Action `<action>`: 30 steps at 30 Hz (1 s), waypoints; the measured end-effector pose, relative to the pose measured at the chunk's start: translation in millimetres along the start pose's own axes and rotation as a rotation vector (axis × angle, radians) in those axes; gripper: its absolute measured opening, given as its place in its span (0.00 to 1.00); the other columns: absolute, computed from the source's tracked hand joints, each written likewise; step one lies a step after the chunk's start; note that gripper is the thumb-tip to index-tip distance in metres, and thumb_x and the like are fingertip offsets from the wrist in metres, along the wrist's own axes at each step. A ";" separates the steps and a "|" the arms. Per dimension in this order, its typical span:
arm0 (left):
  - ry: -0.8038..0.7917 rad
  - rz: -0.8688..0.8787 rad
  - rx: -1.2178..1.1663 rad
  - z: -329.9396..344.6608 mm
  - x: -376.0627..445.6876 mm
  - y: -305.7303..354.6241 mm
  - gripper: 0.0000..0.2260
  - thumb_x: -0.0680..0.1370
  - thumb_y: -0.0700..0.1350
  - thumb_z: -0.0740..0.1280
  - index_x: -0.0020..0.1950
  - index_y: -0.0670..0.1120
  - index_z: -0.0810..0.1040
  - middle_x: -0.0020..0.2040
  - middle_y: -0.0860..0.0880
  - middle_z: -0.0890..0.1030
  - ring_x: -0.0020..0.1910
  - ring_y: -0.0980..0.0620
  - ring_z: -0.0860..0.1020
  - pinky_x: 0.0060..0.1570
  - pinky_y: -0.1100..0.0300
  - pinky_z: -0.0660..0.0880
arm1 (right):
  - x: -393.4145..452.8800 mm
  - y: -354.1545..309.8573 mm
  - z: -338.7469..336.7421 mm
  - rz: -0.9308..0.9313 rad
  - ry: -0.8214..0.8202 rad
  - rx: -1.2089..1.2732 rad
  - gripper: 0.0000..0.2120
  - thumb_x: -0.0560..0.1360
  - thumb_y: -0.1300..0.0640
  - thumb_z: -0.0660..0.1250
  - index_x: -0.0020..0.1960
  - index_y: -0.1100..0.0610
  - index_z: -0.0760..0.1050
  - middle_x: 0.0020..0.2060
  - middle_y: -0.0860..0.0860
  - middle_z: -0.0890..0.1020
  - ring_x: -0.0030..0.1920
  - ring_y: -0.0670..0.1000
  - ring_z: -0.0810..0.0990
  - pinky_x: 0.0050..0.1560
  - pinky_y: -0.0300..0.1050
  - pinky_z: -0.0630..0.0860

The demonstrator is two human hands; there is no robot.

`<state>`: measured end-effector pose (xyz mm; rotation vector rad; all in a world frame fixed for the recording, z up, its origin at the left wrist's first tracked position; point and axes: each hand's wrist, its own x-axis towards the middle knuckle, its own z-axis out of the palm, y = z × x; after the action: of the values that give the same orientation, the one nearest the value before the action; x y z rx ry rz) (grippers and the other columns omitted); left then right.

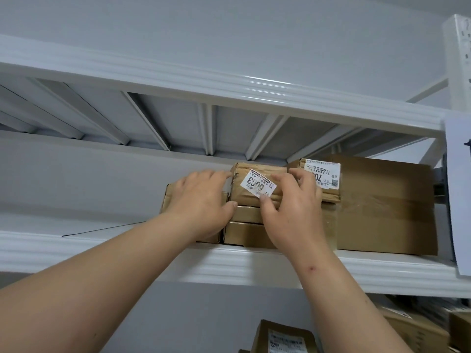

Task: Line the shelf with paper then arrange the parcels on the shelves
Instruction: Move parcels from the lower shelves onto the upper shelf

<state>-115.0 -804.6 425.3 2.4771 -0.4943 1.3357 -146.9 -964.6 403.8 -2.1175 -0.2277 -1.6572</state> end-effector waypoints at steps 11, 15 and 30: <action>0.230 0.151 -0.191 15.1 -89.2 24.2 0.20 0.75 0.53 0.64 0.67 0.53 0.73 0.62 0.51 0.74 0.64 0.48 0.68 0.59 0.55 0.56 | -74.3 26.0 -43.6 0.000 0.157 0.226 0.05 0.75 0.59 0.66 0.51 0.56 0.78 0.47 0.47 0.76 0.48 0.46 0.75 0.50 0.43 0.74; 0.330 0.250 -0.361 37.9 -138.1 36.7 0.16 0.75 0.48 0.64 0.61 0.47 0.78 0.56 0.51 0.77 0.57 0.51 0.72 0.55 0.55 0.65 | -117.5 44.6 -49.2 0.103 0.079 0.241 0.02 0.77 0.60 0.66 0.48 0.55 0.77 0.43 0.46 0.78 0.44 0.44 0.76 0.44 0.43 0.77; -0.696 -0.863 -1.061 172.3 -238.1 41.4 0.33 0.71 0.75 0.55 0.66 0.57 0.77 0.59 0.53 0.83 0.61 0.51 0.79 0.67 0.48 0.71 | -238.7 94.4 4.8 0.729 -0.520 0.088 0.34 0.78 0.41 0.63 0.79 0.48 0.53 0.78 0.48 0.57 0.77 0.52 0.54 0.76 0.53 0.58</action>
<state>-126.3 -872.3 136.5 1.7385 -0.1251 -0.1706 -170.0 -1013.7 152.9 -2.1535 0.2885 -0.6669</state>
